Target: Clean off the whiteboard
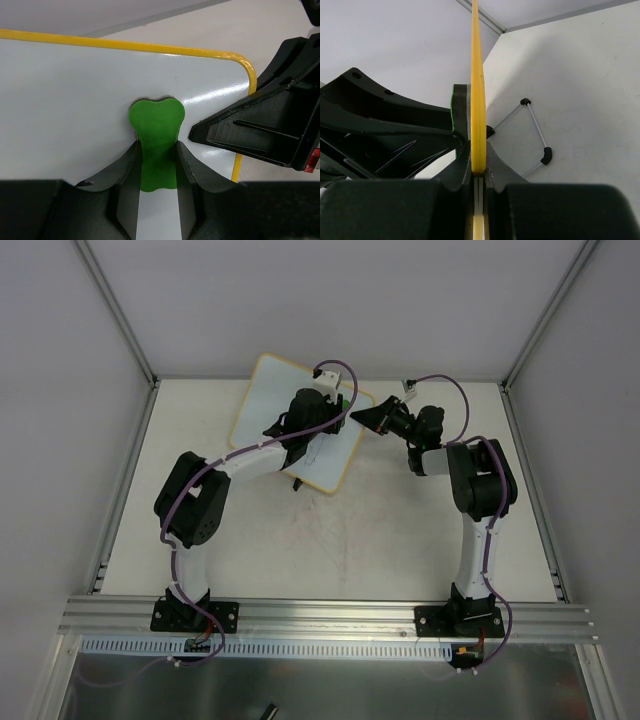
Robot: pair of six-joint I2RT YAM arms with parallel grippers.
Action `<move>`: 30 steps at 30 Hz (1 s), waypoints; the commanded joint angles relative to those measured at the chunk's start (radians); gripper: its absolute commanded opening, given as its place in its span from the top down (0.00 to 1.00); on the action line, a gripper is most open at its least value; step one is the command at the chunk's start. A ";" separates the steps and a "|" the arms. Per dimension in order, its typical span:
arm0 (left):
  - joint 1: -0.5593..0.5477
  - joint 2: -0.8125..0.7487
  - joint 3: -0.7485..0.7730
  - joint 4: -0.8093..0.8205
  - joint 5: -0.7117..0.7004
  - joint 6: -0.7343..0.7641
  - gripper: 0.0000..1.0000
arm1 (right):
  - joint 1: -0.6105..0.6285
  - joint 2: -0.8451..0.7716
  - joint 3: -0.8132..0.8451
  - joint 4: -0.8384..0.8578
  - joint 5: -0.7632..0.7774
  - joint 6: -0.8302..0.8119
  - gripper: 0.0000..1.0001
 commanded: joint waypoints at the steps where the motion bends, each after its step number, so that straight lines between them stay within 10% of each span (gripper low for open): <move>1: -0.021 0.033 -0.019 -0.060 -0.039 0.013 1.00 | 0.006 -0.007 0.013 0.232 -0.041 -0.055 1.00; 30: 0.266 -0.143 -0.461 -0.028 -0.157 -0.542 1.00 | -0.003 -0.006 0.007 0.249 -0.032 -0.038 1.00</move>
